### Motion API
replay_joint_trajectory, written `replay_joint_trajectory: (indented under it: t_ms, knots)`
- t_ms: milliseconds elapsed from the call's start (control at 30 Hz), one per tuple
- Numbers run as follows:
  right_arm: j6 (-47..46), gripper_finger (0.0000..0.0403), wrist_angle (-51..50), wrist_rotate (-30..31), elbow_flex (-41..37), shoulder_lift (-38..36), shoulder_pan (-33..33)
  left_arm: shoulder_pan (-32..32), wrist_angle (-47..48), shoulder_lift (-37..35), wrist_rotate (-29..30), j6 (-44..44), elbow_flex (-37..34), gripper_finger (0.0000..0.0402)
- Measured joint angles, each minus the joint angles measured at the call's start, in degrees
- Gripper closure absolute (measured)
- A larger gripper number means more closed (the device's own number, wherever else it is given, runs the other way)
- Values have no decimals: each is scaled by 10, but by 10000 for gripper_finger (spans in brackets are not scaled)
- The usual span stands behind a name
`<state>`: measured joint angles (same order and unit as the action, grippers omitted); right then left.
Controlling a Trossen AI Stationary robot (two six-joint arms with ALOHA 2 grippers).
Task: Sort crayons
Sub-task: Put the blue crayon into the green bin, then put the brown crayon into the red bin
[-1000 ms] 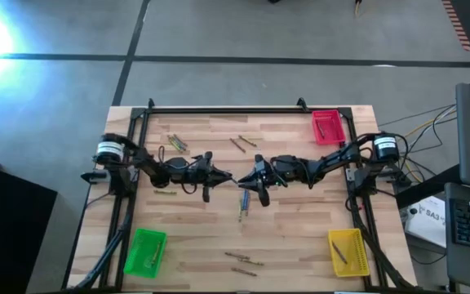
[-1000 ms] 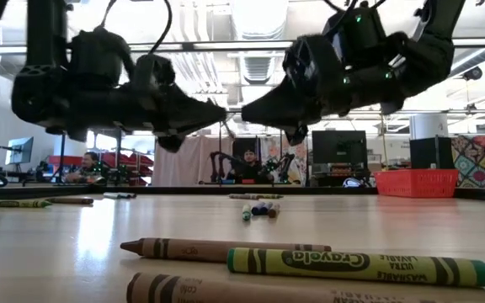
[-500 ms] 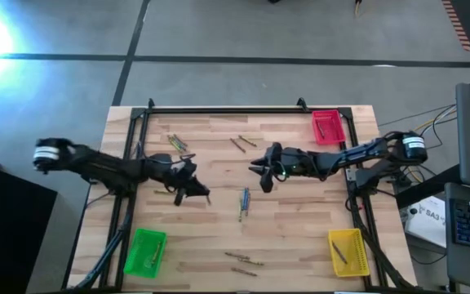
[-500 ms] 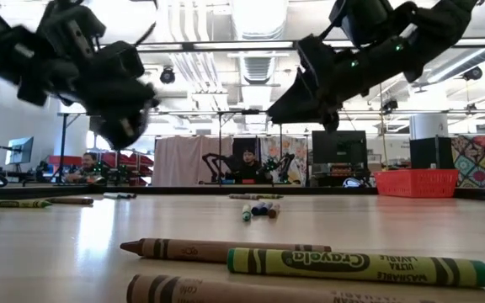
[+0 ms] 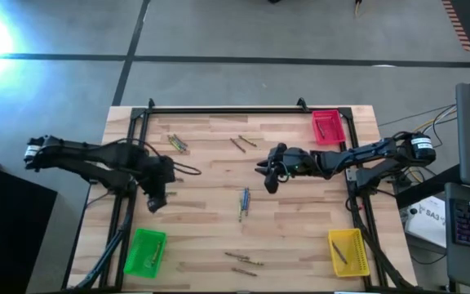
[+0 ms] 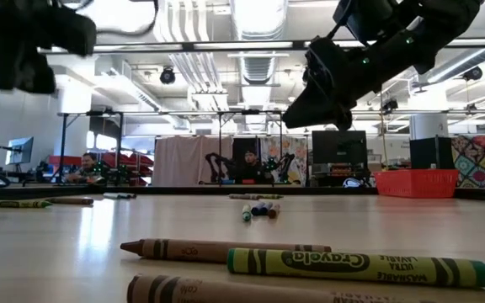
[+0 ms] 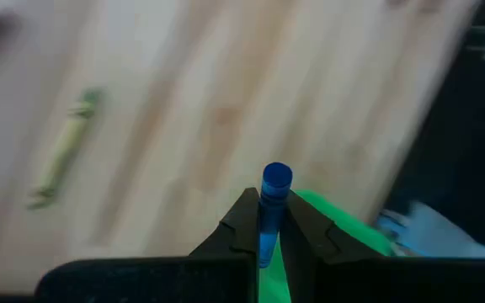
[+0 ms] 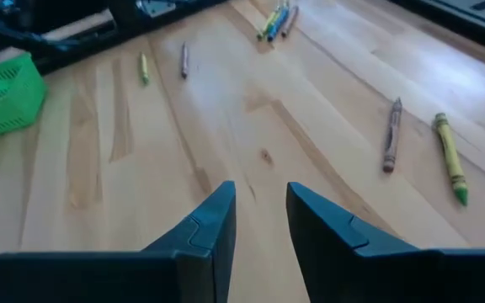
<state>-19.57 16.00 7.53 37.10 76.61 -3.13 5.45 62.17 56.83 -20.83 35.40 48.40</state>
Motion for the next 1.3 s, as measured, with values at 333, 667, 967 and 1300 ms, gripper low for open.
replay_joint_trajectory:
  t_ms: [333,667,967,1300]
  knots:
    - [0,309,-8,0,0,1,5,162,-59,29,-139,150,-76,401]
    - [0,302,-13,0,0,3,5,219,-297,49,-177,218,-159,398]
    - [-13,278,-45,2,0,4,5,219,-254,49,-177,237,-144,333]
    - [-14,261,-60,31,0,4,5,214,-250,49,-128,181,-126,282]
